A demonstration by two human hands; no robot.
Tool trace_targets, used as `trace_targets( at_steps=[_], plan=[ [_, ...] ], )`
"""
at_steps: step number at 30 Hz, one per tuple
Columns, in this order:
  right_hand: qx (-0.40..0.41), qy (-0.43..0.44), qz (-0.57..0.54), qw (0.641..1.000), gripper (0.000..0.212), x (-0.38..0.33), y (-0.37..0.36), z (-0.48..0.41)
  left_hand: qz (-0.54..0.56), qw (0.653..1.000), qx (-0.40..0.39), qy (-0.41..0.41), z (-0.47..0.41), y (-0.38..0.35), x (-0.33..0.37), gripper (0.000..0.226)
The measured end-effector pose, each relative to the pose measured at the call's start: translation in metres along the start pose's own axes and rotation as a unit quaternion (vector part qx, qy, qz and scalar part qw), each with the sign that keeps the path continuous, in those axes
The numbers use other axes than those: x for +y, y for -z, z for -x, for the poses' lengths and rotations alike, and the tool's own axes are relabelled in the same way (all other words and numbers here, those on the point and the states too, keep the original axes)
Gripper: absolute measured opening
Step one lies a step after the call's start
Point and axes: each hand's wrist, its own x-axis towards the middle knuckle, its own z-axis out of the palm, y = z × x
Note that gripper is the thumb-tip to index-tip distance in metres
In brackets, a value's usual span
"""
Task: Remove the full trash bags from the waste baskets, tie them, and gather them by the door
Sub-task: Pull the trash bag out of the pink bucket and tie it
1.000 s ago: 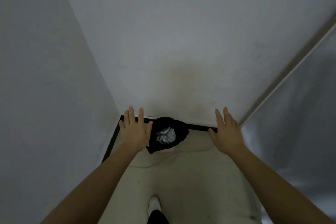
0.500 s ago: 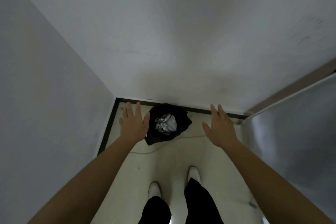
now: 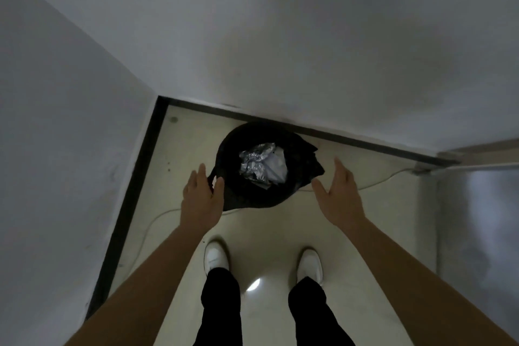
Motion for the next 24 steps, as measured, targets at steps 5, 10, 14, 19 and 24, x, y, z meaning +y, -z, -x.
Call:
trace_targets(
  at_steps=[5, 10, 14, 19, 24],
  plan=[
    [0.057, -0.066, -0.108, 0.99, 0.089, 0.048, -0.09, -0.067, 0.177, 0.955, -0.016, 0.238, -0.079, -0.085, -0.074, 0.074],
    [0.125, -0.062, -0.152, 0.978, 0.082, 0.06, -0.13, -0.117, 0.284, 0.9, -0.034, 0.33, -0.119, -0.136, -0.113, 0.075],
    [0.102, -0.073, -0.118, 0.985, 0.035, 0.061, -0.137, -0.125, 0.427, 0.832, -0.035, 0.354, -0.117, -0.137, -0.106, 0.028],
    [0.119, -0.03, -0.145, 0.982, 0.057, 0.033, -0.117, -0.11, 0.42, 0.871, 0.074, 0.243, -0.108, -0.1, -0.075, 0.024],
    [0.137, 0.06, -0.134, 0.98, 0.05, 0.004, -0.106, -0.098, 0.234, 0.961, 0.145, -0.039, -0.104, -0.074, -0.036, 0.033]
  ],
)
